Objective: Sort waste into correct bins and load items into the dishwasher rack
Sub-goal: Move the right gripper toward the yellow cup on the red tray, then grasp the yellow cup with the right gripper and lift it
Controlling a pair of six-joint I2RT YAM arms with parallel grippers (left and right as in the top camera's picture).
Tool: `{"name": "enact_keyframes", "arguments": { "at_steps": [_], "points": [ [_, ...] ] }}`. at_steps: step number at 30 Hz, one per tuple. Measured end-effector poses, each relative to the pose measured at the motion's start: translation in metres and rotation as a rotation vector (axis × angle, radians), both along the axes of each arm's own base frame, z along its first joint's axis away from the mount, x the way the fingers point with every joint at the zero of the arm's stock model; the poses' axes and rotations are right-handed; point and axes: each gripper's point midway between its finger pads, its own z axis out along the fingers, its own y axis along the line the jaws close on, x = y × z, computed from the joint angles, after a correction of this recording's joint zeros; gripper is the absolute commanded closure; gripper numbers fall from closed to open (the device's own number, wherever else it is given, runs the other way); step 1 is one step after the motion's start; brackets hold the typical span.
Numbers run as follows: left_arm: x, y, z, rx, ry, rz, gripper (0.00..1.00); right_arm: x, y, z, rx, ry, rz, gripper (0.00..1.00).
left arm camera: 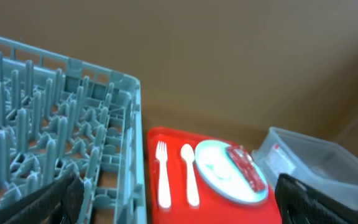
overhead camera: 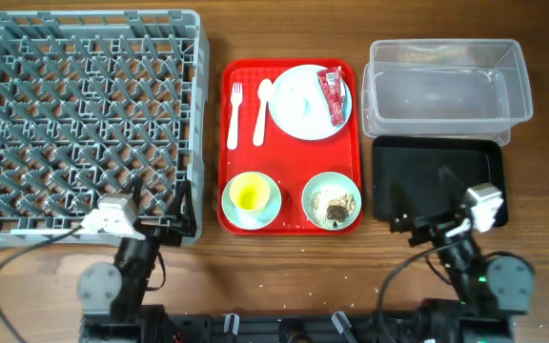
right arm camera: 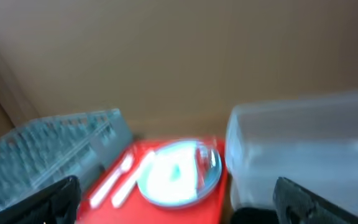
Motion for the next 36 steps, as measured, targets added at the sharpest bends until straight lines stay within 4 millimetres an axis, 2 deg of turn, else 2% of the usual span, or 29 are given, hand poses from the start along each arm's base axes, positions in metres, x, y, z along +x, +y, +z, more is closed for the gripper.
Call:
{"name": "enact_keyframes", "arguments": {
  "at_steps": [2,3,4,5,6,7,8,9,10,12,13,16,18,20,21,22,23,24,25,26,28,32,33,34,35,36],
  "points": [
    [-0.006,-0.003,0.033,-0.004,0.077,-0.015,0.0,-0.006,0.001,0.051,0.014,0.09,0.005,0.0],
    [-0.01,-0.005,0.039,-0.007,0.164,-0.028,0.0,-0.009,0.002,0.053,0.021,0.28,0.006,0.0],
    [-0.013,-0.006,0.05,-0.009,0.314,-0.038,0.0,-0.007,0.001,0.062,0.017,0.383,0.008,0.0],
    [-0.01,-0.007,0.059,-0.01,0.313,-0.04,0.0,-0.009,0.0,0.055,-0.005,0.582,0.012,0.0],
    [-0.009,-0.008,0.069,-0.014,0.509,-0.044,0.0,-0.005,-0.003,0.052,-0.017,0.705,0.009,0.0],
    [-0.008,-0.008,0.07,-0.016,0.586,-0.046,0.0,0.007,-0.005,0.051,-0.024,0.778,0.008,0.0],
    [-0.003,-0.009,0.069,-0.019,0.71,-0.048,0.0,0.027,-0.007,0.049,-0.017,0.832,0.01,0.13],
    [0.003,-0.009,0.069,-0.021,0.75,-0.049,0.0,0.04,-0.004,0.039,0.012,0.893,0.025,0.25],
    [0.009,-0.011,0.062,-0.028,0.816,-0.061,0.0,0.049,0.004,0.027,0.046,0.951,0.082,0.26],
    [0.005,-0.016,0.042,-0.047,0.945,-0.086,0.01,0.06,0.034,0.006,0.096,1.052,0.233,0.26],
    [0.001,-0.017,0.036,-0.05,0.98,-0.089,0.0,0.058,0.053,-0.002,0.067,1.088,0.289,0.25],
    [-0.006,-0.011,0.031,-0.044,1.019,-0.054,0.0,0.033,0.122,-0.017,-0.121,1.127,0.405,0.25],
    [-0.016,0.005,0.027,-0.034,1.049,0.062,0.01,0.014,0.169,-0.026,-0.25,1.098,0.392,0.28],
    [-0.022,0.014,0.031,-0.04,1.034,0.125,0.03,0.01,0.216,-0.041,-0.312,1.053,0.418,0.35],
    [-0.024,0.016,0.034,-0.045,1.018,0.14,0.01,0.009,0.226,-0.049,-0.317,1.064,0.401,0.38],
    [-0.026,0.017,0.036,-0.046,1.007,0.149,0.0,0.006,0.237,-0.073,-0.373,1.102,0.379,0.42],
    [-0.028,0.018,0.042,-0.047,0.987,0.156,0.0,0.013,0.241,-0.092,-0.39,1.132,0.333,0.5],
    [-0.03,0.019,0.05,-0.048,0.955,0.162,0.0,0.017,0.241,-0.11,-0.407,1.166,0.296,0.51],
    [-0.033,0.022,0.07,-0.049,0.882,0.175,0.0,0.021,0.239,-0.139,-0.444,1.226,0.239,0.5],
    [-0.038,0.024,0.085,-0.048,0.824,0.185,0.0,0.024,0.239,-0.154,-0.459,1.247,0.213,0.51],
    [-0.046,0.027,0.094,-0.047,0.783,0.196,0.0,0.029,0.242,-0.159,-0.45,1.24,0.203,0.61],
    [-0.052,0.028,0.09,-0.042,0.807,0.203,0.0,0.035,0.239,-0.163,-0.43,1.245,0.17,0.76],
    [-0.053,0.028,0.09,-0.041,0.81,0.202,0.0,0.036,0.238,-0.163,-0.423,1.248,0.161,0.74],
    [-0.053,0.028,0.09,-0.041,0.811,0.203,0.0,0.037,0.237,-0.163,-0.412,1.252,0.15,0.66],
    [-0.053,0.028,0.09,-0.041,0.811,0.203,0.0,0.037,0.237,-0.163,-0.406,1.253,0.147,0.67],
    [-0.053,0.028,0.09,-0.041,0.811,0.203,0.0,0.037,0.238,-0.164,-0.392,1.257,0.141,0.71]
  ]
}}
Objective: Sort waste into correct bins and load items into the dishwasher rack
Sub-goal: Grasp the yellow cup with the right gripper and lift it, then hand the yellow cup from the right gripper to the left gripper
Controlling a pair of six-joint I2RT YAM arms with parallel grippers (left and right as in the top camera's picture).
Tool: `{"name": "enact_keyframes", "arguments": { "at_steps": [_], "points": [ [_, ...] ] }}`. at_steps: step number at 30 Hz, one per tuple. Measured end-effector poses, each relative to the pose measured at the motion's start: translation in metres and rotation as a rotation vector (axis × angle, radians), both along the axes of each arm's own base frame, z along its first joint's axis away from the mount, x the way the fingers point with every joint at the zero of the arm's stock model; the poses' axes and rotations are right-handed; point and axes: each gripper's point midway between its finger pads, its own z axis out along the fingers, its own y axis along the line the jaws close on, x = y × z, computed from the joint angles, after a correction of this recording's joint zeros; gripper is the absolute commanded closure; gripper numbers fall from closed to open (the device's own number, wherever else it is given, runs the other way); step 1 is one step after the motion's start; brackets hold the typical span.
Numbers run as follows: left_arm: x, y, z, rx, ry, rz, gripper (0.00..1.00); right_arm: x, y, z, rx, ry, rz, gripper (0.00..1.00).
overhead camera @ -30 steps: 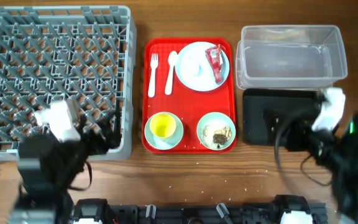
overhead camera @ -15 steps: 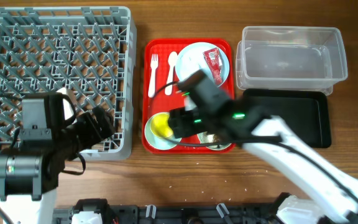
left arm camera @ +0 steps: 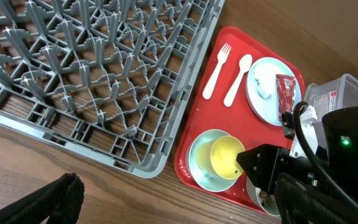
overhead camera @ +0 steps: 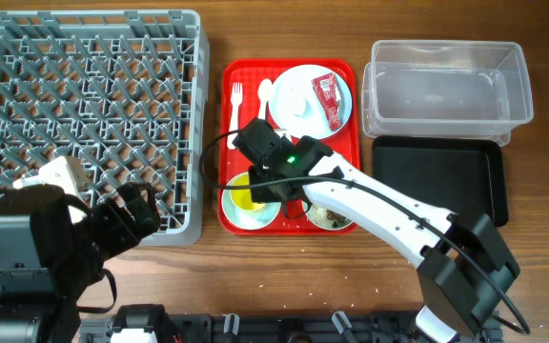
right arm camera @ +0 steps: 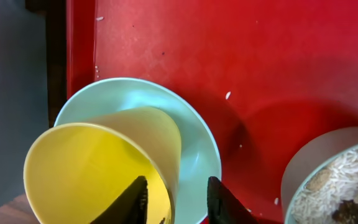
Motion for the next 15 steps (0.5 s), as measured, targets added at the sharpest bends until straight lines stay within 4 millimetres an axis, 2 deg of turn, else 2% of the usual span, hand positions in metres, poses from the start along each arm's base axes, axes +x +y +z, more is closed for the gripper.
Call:
{"name": "enact_keyframes", "arguments": {
  "at_steps": [3,7,8,10,11,13,15],
  "points": [
    [0.0,0.0,0.0,0.0,0.0,0.0,0.0,-0.005,-0.004,-0.014,-0.005,0.018,-0.016,0.96],
    [0.0,0.0,0.0,0.0,0.0,0.0,0.0,-0.002,-0.001,-0.01,0.069,0.058,0.021,0.96],
    [0.001,-0.001,0.001,-0.003,-0.004,-0.003,0.0,0.004,-0.005,0.008,0.142,0.058,0.035,0.96],
    [0.006,-0.013,0.005,-0.055,-0.028,-0.05,0.0,0.035,-0.031,0.076,0.347,-0.043,0.005,0.95],
    [0.016,-0.03,0.012,-0.127,-0.054,-0.121,0.03,0.054,-0.053,0.131,0.505,-0.159,0.016,0.96],
    [0.027,-0.064,0.013,-0.268,-0.015,-0.276,0.05,0.053,-0.068,0.169,0.642,-0.22,0.097,0.96],
    [0.036,-0.1,0.01,-0.43,0.056,-0.476,0.06,0.043,-0.075,0.192,0.75,-0.245,0.201,0.96]
  ]
}}
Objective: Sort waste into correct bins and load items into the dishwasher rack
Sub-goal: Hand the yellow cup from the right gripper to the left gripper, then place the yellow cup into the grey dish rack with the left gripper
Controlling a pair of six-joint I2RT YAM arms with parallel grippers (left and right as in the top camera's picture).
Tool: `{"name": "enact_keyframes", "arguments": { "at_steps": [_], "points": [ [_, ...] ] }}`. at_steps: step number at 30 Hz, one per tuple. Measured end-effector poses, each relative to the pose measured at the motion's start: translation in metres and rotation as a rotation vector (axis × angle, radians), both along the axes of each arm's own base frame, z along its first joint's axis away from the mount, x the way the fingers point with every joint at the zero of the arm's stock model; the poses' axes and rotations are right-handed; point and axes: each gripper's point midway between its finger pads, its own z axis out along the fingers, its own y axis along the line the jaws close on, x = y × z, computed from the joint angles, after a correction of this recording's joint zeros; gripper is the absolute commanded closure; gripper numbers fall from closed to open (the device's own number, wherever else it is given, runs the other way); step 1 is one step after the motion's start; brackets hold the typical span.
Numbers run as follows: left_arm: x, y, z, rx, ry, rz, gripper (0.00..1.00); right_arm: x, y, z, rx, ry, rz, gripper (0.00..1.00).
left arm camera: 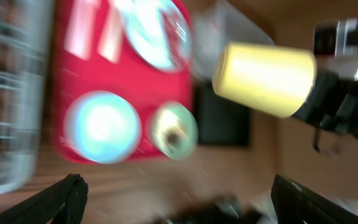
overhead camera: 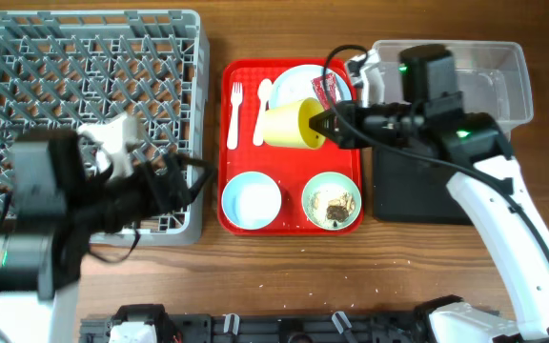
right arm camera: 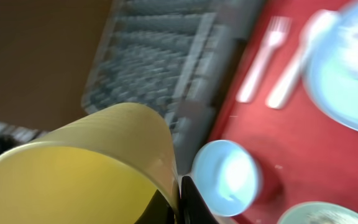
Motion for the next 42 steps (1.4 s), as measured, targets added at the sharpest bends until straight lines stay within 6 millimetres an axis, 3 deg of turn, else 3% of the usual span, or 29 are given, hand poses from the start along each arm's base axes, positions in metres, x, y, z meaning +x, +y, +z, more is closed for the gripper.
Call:
{"name": "enact_keyframes", "arguments": {
  "at_steps": [2,5,10,14,17,20,22,30,31,32,33,34,39,40,42],
  "points": [
    [0.01,-0.029,0.004,-0.201,0.045,-0.198,0.05,-0.012,0.005,0.013,0.08,-0.027,0.101,0.96],
    [0.025,-0.038,0.029,-0.516,0.001,-0.366,0.03,-0.025,0.015,0.035,0.189,-0.084,0.221,0.96],
    [0.023,-0.041,0.048,-0.648,-0.055,-0.435,0.05,-0.028,0.028,0.073,0.322,-0.201,0.324,0.96],
    [0.022,-0.041,0.052,-0.667,-0.072,-0.449,0.07,-0.044,0.061,0.085,0.354,-0.188,0.377,0.96],
    [0.021,-0.041,0.053,-0.671,-0.072,-0.452,0.1,-0.05,0.087,0.082,0.366,-0.161,0.41,0.96],
    [0.017,-0.047,0.053,-0.671,-0.067,-0.478,0.12,-0.048,0.096,0.078,0.362,-0.137,0.399,0.96],
    [0.017,-0.049,0.053,-0.671,-0.065,-0.484,0.12,-0.045,0.099,0.072,0.355,-0.116,0.388,0.96],
    [0.016,-0.051,0.05,-0.655,-0.059,-0.489,0.31,-0.041,0.101,0.07,0.357,-0.11,0.381,0.95],
    [0.016,-0.051,0.05,-0.657,-0.062,-0.492,0.34,-0.04,0.101,0.07,0.357,-0.109,0.38,0.87],
    [0.016,-0.051,0.051,-0.657,-0.065,-0.493,0.34,-0.04,0.101,0.07,0.357,-0.107,0.38,0.7],
    [0.015,-0.051,0.051,-0.661,-0.068,-0.495,0.35,-0.039,0.101,0.069,0.355,-0.107,0.373,0.42],
    [0.015,-0.052,0.052,-0.663,-0.066,-0.496,0.35,-0.038,0.102,0.068,0.352,-0.105,0.368,0.25],
    [0.015,-0.052,0.052,-0.663,-0.066,-0.497,0.38,-0.037,0.102,0.063,0.344,-0.087,0.364,0.0],
    [0.015,-0.052,0.051,-0.661,-0.066,-0.496,0.38,-0.037,0.102,0.063,0.342,-0.087,0.363,0.0],
    [0.019,-0.044,0.041,-0.601,-0.041,-0.437,0.39,-0.031,0.094,0.04,0.262,-0.002,0.28,0.0]
  ]
}}
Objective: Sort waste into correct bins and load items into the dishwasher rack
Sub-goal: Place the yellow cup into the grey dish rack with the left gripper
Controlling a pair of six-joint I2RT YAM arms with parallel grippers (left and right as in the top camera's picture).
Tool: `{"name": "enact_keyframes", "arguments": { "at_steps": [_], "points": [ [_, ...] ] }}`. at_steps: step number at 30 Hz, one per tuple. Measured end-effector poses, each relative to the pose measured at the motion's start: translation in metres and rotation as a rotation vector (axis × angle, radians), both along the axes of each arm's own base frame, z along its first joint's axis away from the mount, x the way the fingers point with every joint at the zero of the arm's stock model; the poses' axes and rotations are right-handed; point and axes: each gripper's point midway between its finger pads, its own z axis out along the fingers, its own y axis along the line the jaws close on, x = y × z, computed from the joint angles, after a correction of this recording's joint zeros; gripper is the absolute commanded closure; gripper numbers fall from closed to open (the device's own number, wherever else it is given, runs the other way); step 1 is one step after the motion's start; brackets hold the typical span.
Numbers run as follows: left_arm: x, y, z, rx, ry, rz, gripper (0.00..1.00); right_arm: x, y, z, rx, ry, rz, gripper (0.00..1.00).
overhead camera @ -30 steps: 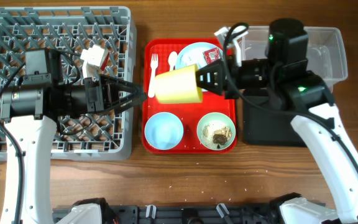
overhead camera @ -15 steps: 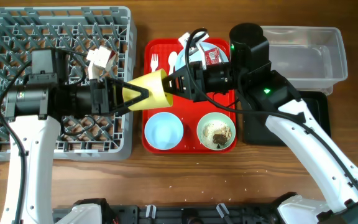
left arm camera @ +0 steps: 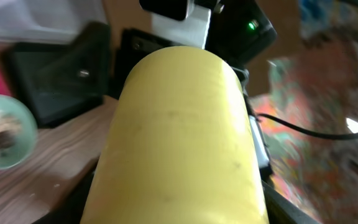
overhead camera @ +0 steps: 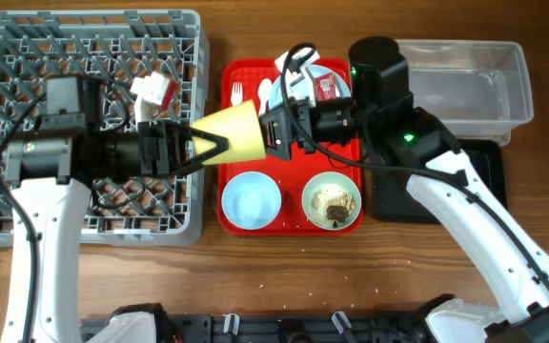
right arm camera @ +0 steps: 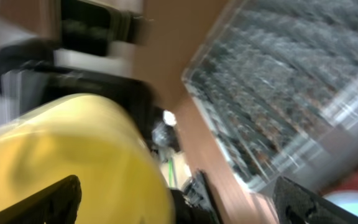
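A yellow cup (overhead camera: 232,133) lies on its side in the air over the left edge of the red tray (overhead camera: 294,164). My left gripper (overhead camera: 208,148) reaches in from the rack side and is shut on the cup's narrow end. The cup (left arm camera: 179,137) fills the left wrist view, with a dark finger at each flank. My right gripper (overhead camera: 273,131) is at the cup's wide rim. In the right wrist view its fingers stand wide apart, open, with the cup (right arm camera: 73,162) at lower left. The grey dishwasher rack (overhead camera: 84,16) sits at the left.
On the tray are a light-blue saucer (overhead camera: 251,202), a bowl with food scraps (overhead camera: 332,205), a red wrapper (overhead camera: 328,88) on a plate, and a fork (overhead camera: 239,92) with a spoon, partly hidden by the right arm. A clear bin (overhead camera: 465,81) and a black bin (overhead camera: 489,181) are at the right.
My left gripper has come from the rack's right edge onto the cup's narrow end. The cup now sits lower and further left. My right gripper's jaws, then pinching the rim, now stand wide.
Both arms rested at the table's front edge, and the cup stood on the saucer. Then my right gripper was at the cup's rim on the saucer. Then it held the cup sideways above the tray. Now the cup hangs between both grippers, gripped by the left.
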Motion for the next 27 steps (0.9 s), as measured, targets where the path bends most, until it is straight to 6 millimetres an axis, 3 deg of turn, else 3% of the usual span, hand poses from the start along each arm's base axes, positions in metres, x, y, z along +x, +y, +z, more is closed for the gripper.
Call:
{"name": "enact_keyframes", "arguments": {
  "at_steps": [2,5,8,11,14,17,20,23,27],
  "points": [
    [0.004,0.02,-0.02,0.144,0.055,0.118,0.44,0.016,-0.019,-0.04,-0.171,0.065,-0.146,0.0],
    [-0.001,0.061,-0.05,0.373,0.163,0.316,0.49,0.015,-0.036,-0.071,-0.322,0.119,-0.214,0.0],
    [-0.015,0.12,-0.094,0.713,0.368,0.557,0.48,0.009,-0.05,-0.09,-0.424,0.157,-0.243,0.0],
    [-0.03,0.17,-0.124,0.987,0.537,0.736,0.47,0.003,-0.058,-0.101,-0.483,0.179,-0.248,0.0],
    [-0.031,0.187,-0.147,1.067,0.582,0.793,0.47,0.002,-0.061,-0.104,-0.502,0.18,-0.251,0.0],
    [-0.029,0.19,-0.194,1.112,0.622,0.778,0.48,0.002,-0.062,-0.105,-0.507,0.179,-0.252,0.0],
    [-0.023,0.169,-0.219,1.123,0.602,0.692,0.48,0.002,-0.062,-0.105,-0.508,0.18,-0.251,0.0],
    [-0.017,0.153,-0.226,1.151,0.58,0.644,0.48,0.002,-0.062,-0.105,-0.509,0.182,-0.251,0.0],
    [-0.013,0.14,-0.225,1.168,0.527,0.61,0.36,0.001,-0.062,-0.106,-0.511,0.185,-0.251,0.0]
  ]
}}
